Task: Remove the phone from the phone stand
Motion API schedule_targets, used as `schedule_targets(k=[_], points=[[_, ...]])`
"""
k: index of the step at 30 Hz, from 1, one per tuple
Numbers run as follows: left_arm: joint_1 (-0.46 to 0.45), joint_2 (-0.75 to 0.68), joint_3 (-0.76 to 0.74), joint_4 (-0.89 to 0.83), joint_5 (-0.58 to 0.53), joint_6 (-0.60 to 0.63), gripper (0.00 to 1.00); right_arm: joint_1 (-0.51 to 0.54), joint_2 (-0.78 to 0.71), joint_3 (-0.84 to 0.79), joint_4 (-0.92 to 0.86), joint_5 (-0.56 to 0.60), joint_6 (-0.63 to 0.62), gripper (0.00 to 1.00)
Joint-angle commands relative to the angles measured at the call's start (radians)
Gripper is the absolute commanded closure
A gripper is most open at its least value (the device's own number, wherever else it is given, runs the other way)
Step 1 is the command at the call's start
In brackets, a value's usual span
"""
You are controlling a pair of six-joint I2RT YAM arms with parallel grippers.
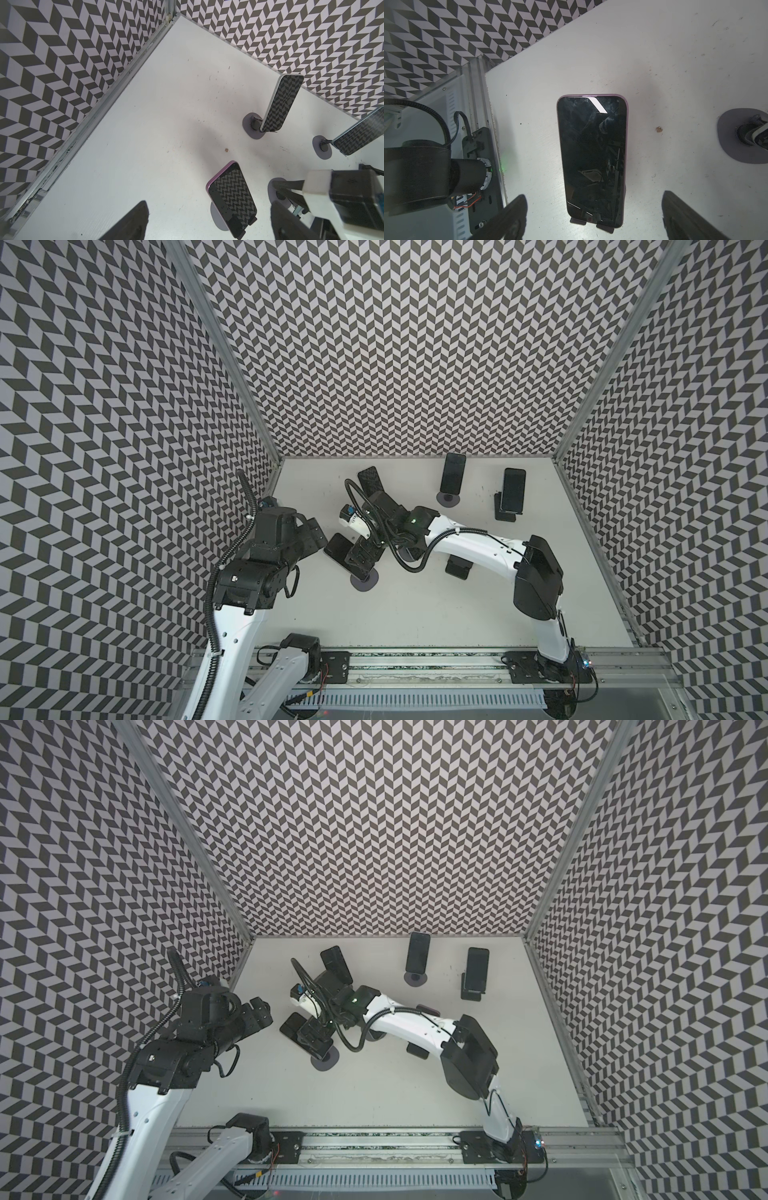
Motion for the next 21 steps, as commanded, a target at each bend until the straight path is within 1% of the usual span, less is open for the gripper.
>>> schedule_targets(k=[1, 21], points=[[0.006, -0.003, 0.035, -0.025, -0.025, -0.012, 0.08, 0.008, 0.008, 0.026, 0.002, -0.008, -0.023, 0.01], [0.006, -0.017, 0.055, -0.097, -0.089, -0.03, 0.07, 0.026, 0.015, 0.04, -0.029, -0.014, -0.046, 0.0]])
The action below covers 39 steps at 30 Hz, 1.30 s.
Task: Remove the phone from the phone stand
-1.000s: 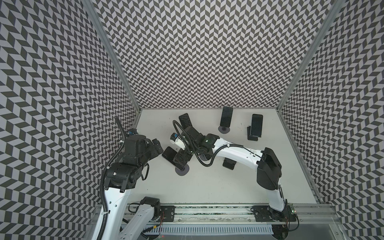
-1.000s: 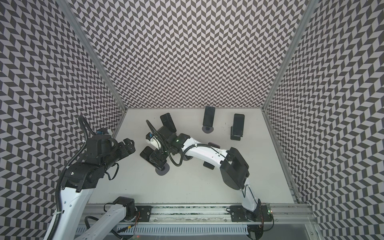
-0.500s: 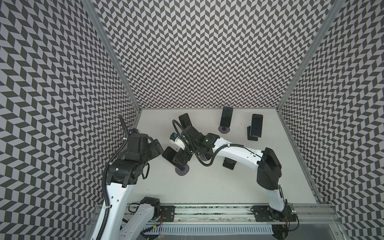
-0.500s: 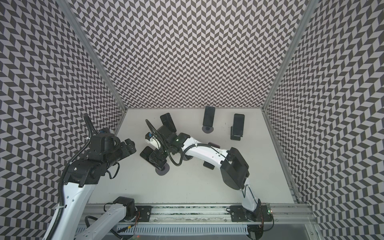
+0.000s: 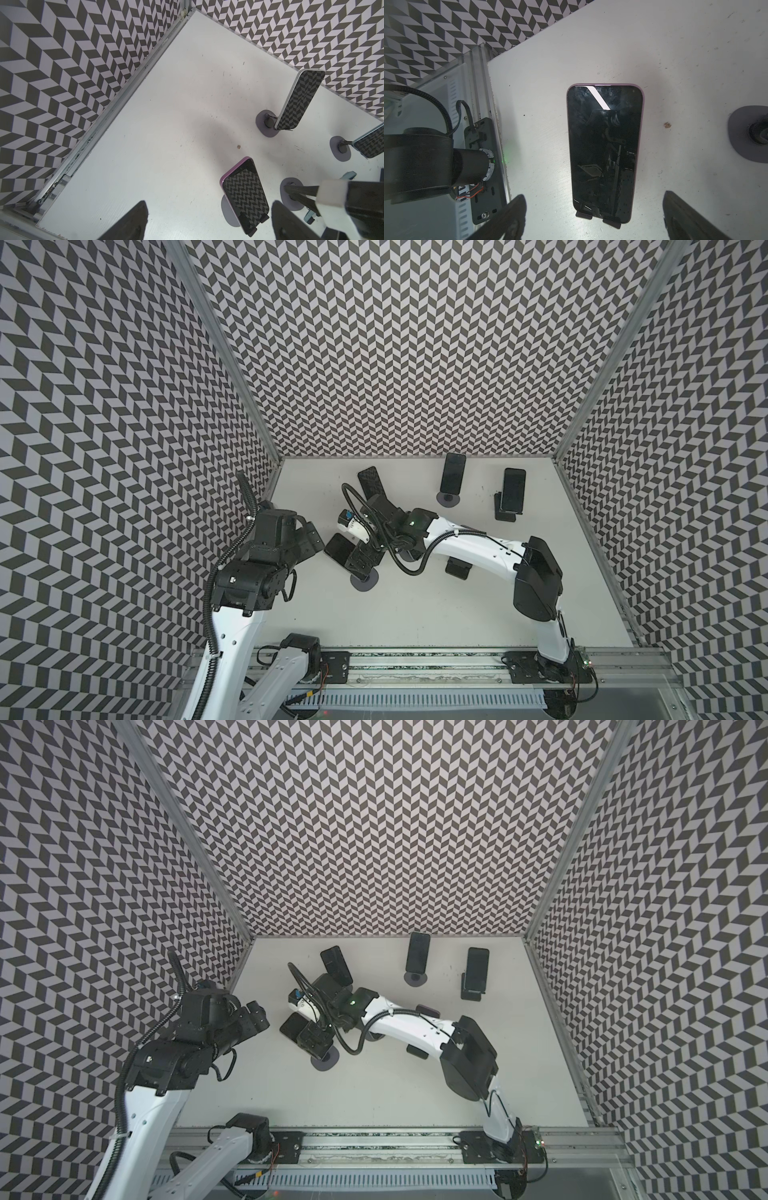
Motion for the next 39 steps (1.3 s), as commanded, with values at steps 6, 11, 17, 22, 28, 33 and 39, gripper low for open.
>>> schedule_targets(k=[6, 11, 17, 22, 28, 33, 39], points=[[0.006, -0.017, 0.048, -0.042, -0.05, -0.012, 0.07, 0.015, 0.028, 0.071, -0.008, -0.007, -0.02, 0.0], [0.006, -0.014, 0.065, -0.05, -0.07, -0.009, 0.07, 0.018, 0.037, 0.097, -0.022, 0.0, -0.031, 0.0], [0.006, -0.015, 0.073, -0.061, -0.076, -0.011, 0.07, 0.02, 0.042, 0.108, -0.035, 0.0, -0.03, 0.0], [0.006, -0.024, 0.085, -0.072, -0.104, -0.012, 0.06, 0.023, 0.043, 0.107, -0.038, -0.012, -0.029, 0.0], [0.006, -0.035, 0.079, -0.068, -0.106, -0.02, 0.05, 0.023, 0.058, 0.126, -0.037, -0.014, -0.04, 0.0], [0.005, -0.055, 0.059, -0.072, -0.09, -0.035, 0.05, 0.023, 0.071, 0.121, -0.036, 0.006, -0.004, 0.0], [0.006, -0.057, 0.05, -0.07, -0.077, -0.032, 0.05, 0.023, 0.085, 0.124, -0.021, 0.023, 0.052, 0.0]])
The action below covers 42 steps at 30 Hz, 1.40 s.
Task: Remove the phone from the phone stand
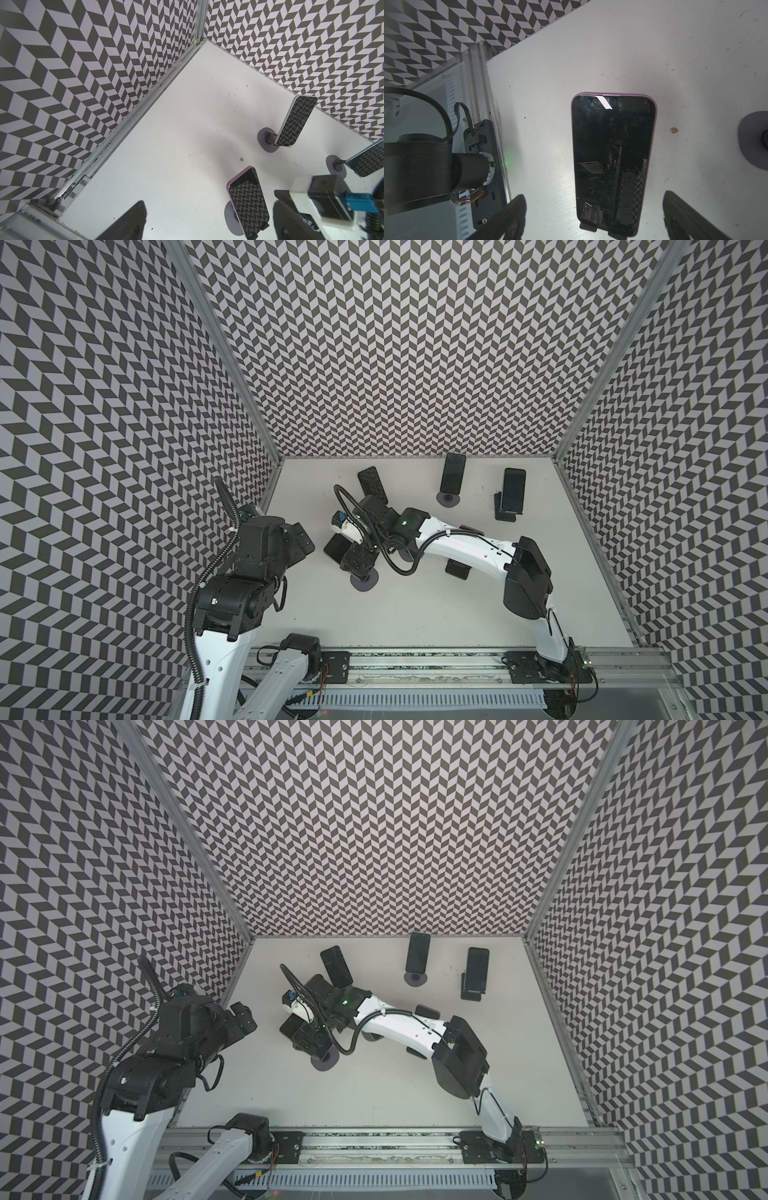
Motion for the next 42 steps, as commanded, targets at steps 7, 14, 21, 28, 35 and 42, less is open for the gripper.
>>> schedule_targets(k=[7, 14, 21, 28, 35, 42], points=[[0.006, -0.002, -0.029, -0.012, 0.022, 0.0, 0.04, 0.008, 0.026, 0.033, 0.046, 0.055, 0.066, 0.0], [0.007, 0.003, -0.042, -0.011, 0.044, 0.016, 0.03, 0.008, 0.045, 0.038, 0.064, 0.062, 0.067, 0.0], [0.006, 0.015, -0.065, -0.014, 0.062, 0.021, 0.0, 0.012, 0.067, 0.053, 0.087, 0.086, 0.075, 0.0], [0.006, 0.012, -0.072, -0.017, 0.065, 0.024, 0.0, 0.016, 0.091, 0.081, 0.077, 0.113, 0.068, 0.0], [0.006, 0.003, -0.068, -0.03, 0.06, 0.022, 0.0, 0.03, 0.101, 0.082, 0.088, 0.137, 0.068, 0.0], [0.006, -0.008, -0.069, -0.037, 0.058, 0.018, 0.0, 0.038, 0.115, 0.089, 0.085, 0.15, 0.065, 0.0]])
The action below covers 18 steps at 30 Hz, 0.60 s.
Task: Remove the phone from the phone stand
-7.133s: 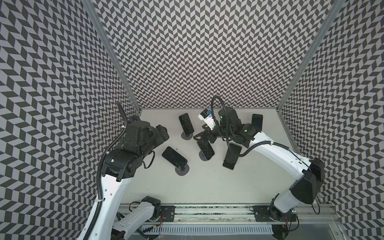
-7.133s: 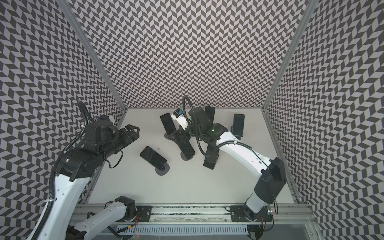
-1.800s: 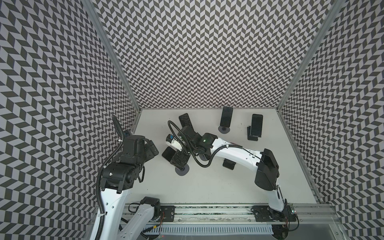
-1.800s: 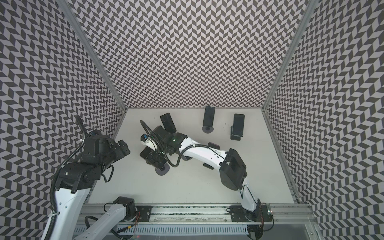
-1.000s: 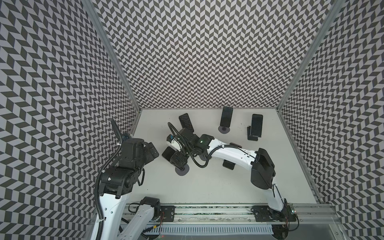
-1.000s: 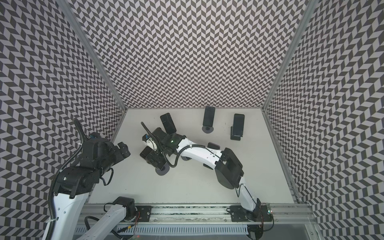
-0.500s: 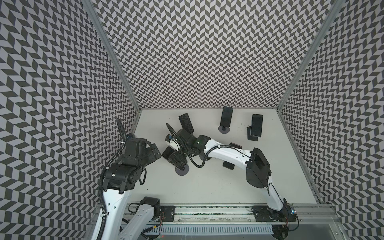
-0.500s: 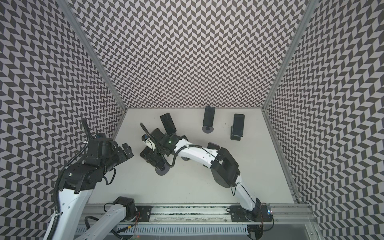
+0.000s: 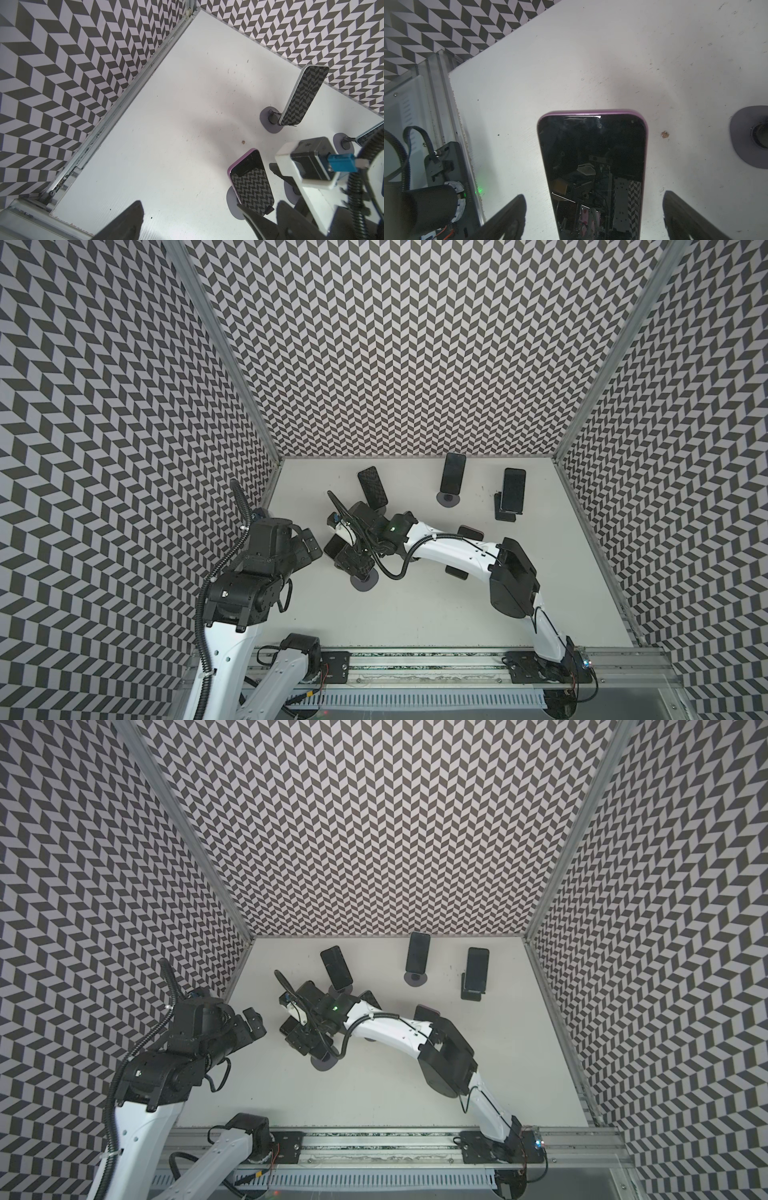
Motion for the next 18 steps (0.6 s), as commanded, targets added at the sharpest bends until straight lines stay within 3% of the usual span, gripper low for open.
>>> schedule_targets(k=[1, 18], points=[[0.006, -0.011, 0.002, -0.03, -0.01, -0.003, 0.0, 0.008, 0.025, 0.03, 0.045, 0.024, 0.0, 0.0], [0.006, -0.042, -0.001, -0.054, -0.016, -0.018, 0.0, 0.018, 0.058, 0.033, 0.044, 0.055, 0.001, 0.02]])
